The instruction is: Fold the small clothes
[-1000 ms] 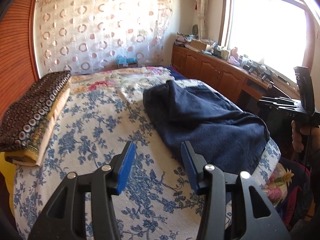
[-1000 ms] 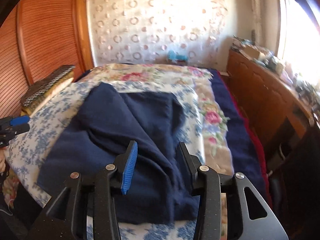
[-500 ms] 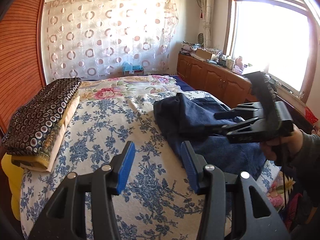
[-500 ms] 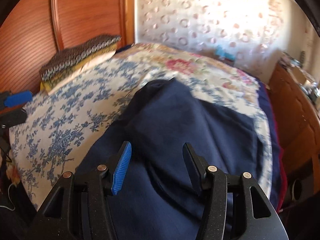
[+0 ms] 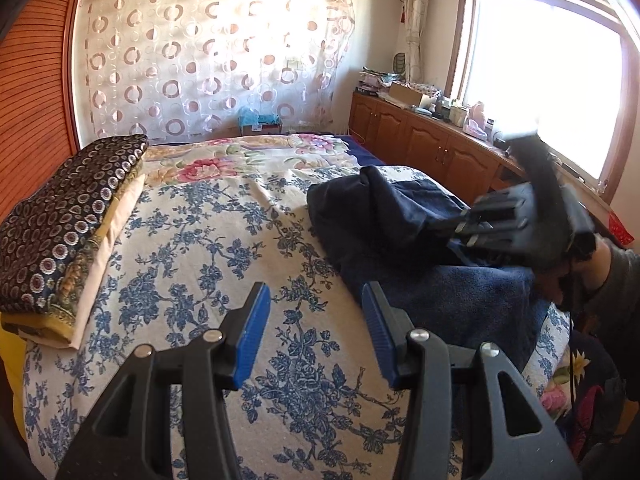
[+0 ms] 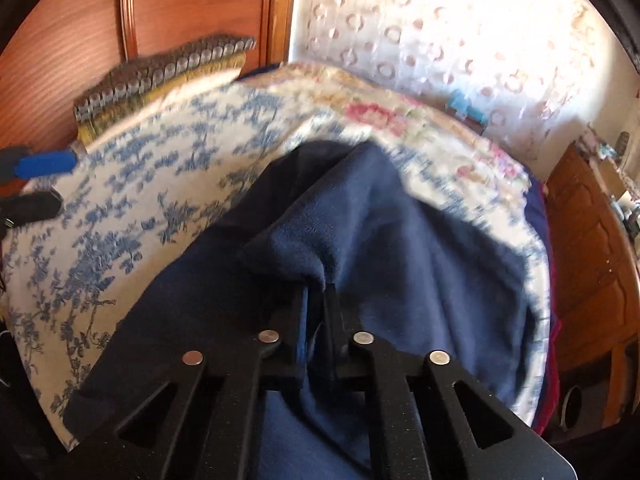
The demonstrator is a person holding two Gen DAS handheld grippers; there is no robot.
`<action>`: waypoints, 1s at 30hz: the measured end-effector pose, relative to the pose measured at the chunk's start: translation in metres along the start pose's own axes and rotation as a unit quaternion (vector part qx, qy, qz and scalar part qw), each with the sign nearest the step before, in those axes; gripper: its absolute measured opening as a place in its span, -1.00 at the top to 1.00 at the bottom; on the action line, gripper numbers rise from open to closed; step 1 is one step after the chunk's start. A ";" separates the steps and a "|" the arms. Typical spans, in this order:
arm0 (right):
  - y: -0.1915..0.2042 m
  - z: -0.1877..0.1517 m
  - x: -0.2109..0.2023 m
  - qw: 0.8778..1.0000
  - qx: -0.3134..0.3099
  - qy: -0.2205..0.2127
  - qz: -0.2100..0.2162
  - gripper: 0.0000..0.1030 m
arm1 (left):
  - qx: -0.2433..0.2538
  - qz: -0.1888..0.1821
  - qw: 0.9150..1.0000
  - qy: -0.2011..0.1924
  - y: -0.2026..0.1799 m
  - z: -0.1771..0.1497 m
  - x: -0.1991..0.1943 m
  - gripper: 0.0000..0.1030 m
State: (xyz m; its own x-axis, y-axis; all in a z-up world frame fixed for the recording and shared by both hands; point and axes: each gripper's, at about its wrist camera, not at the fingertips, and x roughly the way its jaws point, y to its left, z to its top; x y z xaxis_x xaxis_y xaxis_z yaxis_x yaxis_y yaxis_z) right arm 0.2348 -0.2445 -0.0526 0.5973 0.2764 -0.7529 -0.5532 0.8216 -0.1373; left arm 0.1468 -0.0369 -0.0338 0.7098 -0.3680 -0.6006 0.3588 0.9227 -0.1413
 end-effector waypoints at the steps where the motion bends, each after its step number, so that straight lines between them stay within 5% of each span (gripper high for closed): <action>1: -0.011 0.002 -0.010 1.000 0.013 -0.012 -0.001 0.93 | 0.001 -0.001 1.000 0.001 -0.001 0.000 0.002 0.09; 7: -0.079 0.017 -0.042 0.994 0.073 -0.049 -0.066 0.94 | 0.005 -0.005 1.000 0.006 -0.006 0.000 0.008 0.09; 14: -0.164 0.013 -0.023 0.973 0.164 -0.011 -0.161 0.96 | 0.010 -0.005 1.000 0.011 -0.012 -0.003 0.011 0.09; 16: -0.167 0.012 -0.026 0.973 0.176 -0.015 -0.150 0.90 | 0.011 -0.003 1.000 0.013 -0.014 -0.004 0.012 0.09; 20: -0.146 0.013 -0.029 0.982 0.158 -0.037 -0.093 0.04 | 0.012 0.000 1.000 0.011 -0.015 -0.004 0.012 0.09; 30: -0.130 0.010 0.028 0.987 0.154 0.034 -0.036 -0.07 | 0.010 0.005 1.000 0.012 -0.016 -0.005 0.011 0.09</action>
State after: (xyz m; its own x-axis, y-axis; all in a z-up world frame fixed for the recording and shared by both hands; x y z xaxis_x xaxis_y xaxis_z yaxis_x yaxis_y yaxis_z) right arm 0.3293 -0.3387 -0.0499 0.5821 0.1868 -0.7914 -0.3016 0.9534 0.0032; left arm 0.1461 -0.0551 -0.0419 0.6996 -0.3549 -0.6202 0.3633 0.9241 -0.1190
